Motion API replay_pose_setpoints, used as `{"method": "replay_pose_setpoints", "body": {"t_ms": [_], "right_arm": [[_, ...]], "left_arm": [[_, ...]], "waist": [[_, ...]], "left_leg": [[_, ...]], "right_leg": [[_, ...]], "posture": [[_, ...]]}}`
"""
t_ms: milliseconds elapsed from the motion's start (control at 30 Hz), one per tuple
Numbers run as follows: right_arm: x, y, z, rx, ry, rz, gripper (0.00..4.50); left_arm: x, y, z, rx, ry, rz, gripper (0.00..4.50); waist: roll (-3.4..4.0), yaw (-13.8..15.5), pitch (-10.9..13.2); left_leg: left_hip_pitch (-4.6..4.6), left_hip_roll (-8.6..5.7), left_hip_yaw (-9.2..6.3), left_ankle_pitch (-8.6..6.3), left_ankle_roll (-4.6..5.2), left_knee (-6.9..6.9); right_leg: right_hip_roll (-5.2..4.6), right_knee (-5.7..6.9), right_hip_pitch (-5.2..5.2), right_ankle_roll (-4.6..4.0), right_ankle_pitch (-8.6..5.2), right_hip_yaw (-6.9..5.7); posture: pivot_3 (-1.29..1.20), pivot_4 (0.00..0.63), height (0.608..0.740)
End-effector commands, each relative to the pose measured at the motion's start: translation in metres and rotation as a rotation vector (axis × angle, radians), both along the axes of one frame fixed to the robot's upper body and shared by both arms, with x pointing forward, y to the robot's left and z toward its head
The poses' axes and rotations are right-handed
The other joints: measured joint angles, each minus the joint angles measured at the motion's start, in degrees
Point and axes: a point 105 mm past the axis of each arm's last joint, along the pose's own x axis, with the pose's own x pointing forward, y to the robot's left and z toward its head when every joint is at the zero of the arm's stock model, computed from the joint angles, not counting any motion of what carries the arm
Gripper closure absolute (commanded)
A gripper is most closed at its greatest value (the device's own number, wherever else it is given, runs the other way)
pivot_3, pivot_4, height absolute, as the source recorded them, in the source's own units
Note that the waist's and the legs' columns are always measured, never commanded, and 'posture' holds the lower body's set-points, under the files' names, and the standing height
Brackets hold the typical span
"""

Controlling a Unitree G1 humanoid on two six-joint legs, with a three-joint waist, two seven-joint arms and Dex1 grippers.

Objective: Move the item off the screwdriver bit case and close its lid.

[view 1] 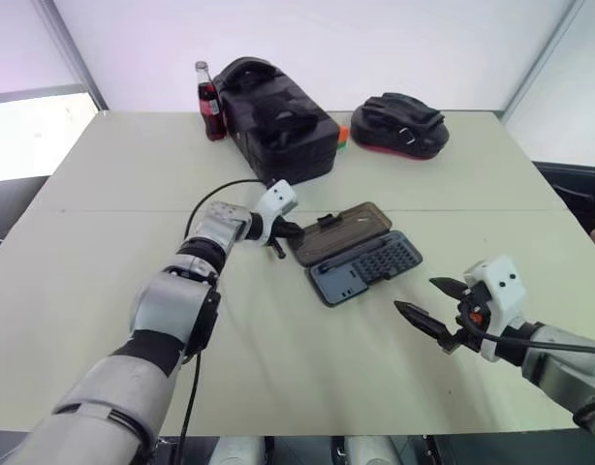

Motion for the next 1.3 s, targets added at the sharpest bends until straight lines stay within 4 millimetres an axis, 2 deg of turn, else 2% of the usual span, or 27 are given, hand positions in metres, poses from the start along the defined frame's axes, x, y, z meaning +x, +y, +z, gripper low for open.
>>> {"method": "replay_pose_setpoints", "body": {"t_ms": [33, 133, 267, 467, 633, 800, 1000, 1300], "right_arm": [[0.003, 0.0, 0.011, -0.007, -0.046, 0.006, 0.0], [0.003, 0.0, 0.01, -0.006, -0.044, 0.009, 0.0], [0.003, -0.001, 0.009, -0.009, -0.035, 0.016, 0.0], [0.004, -0.002, 0.01, -0.01, -0.034, 0.018, 0.0], [0.004, -0.002, 0.01, -0.009, -0.025, 0.027, 0.0], [0.003, -0.004, 0.009, -0.013, -0.016, 0.027, 0.0], [0.005, -0.005, 0.009, -0.015, -0.015, 0.025, 0.0], [0.011, -0.001, 0.007, 0.0, -0.014, 0.038, 0.0]], "left_arm": [[-0.009, 0.004, -0.023, 0.068, 0.04, -0.029, 4.48], [-0.009, 0.004, -0.015, 0.123, -0.054, -0.111, 4.48], [-0.02, 0.015, -0.02, 0.298, -0.13, -0.319, 4.48], [-0.028, 0.026, -0.011, 0.342, -0.167, -0.451, 4.48], [-0.031, 0.032, 0.002, 0.312, -0.2, -0.501, 4.48], [-0.036, 0.037, 0.004, 0.294, -0.202, -0.541, 4.48], [-0.046, 0.04, -0.001, 0.259, -0.157, -0.582, 4.48], [-0.052, 0.046, -0.008, 0.217, -0.074, -0.547, 4.48]], "waist": [[0.0, 0.0, 0.0], [-0.01, 0.0, 0.0], [-0.01, -0.2, 0.0], [-0.01, -0.3, 0.0], [-0.02, -0.3, 0.0], [-0.02, -0.1, 0.0], [-0.02, 0.0, 0.0], [-0.02, -0.1, 0.0]], "left_leg": [[0.03, 0.0, 0.0, 0.0, 0.0, 0.0], [0.06, 0.0, 0.0, 0.0, 0.0, 0.0], [0.07, 0.01, 0.02, 0.0, 0.0, -0.01], [0.09, 0.04, 0.03, 0.0, 0.0, -0.02], [0.08, 0.04, 0.02, 0.0, 0.0, -0.02], [0.06, 0.04, 0.02, 0.0, 0.0, -0.02], [0.05, 0.04, 0.02, 0.0, 0.0, -0.02], [0.05, 0.05, 0.02, 0.0, 0.0, -0.02]], "right_leg": [[0.0, 0.0, 0.02, 0.0, 0.0, 0.01], [0.0, 0.0, 0.07, 0.0, 0.0, 0.01], [0.01, -0.01, 0.06, 0.0, 0.0, 0.01], [0.03, 0.0, 0.07, -0.01, 0.0, 0.02], [0.03, 0.0, 0.06, -0.01, -0.01, 0.02], [0.03, -0.01, 0.06, -0.01, 0.0, 0.02], [0.03, -0.01, 0.06, -0.01, -0.01, 0.02], [0.03, -0.01, 0.06, -0.01, -0.01, 0.03]], "posture": [[0.0, 0.15, 0.74], [0.0, 0.15, 0.74], [0.0, 0.15, 0.74], [0.0, 0.15, 0.74], [0.0, 0.15, 0.74], [0.0, 0.15, 0.74], [0.0, 0.15, 0.74], [0.0, 0.15, 0.74]]}}
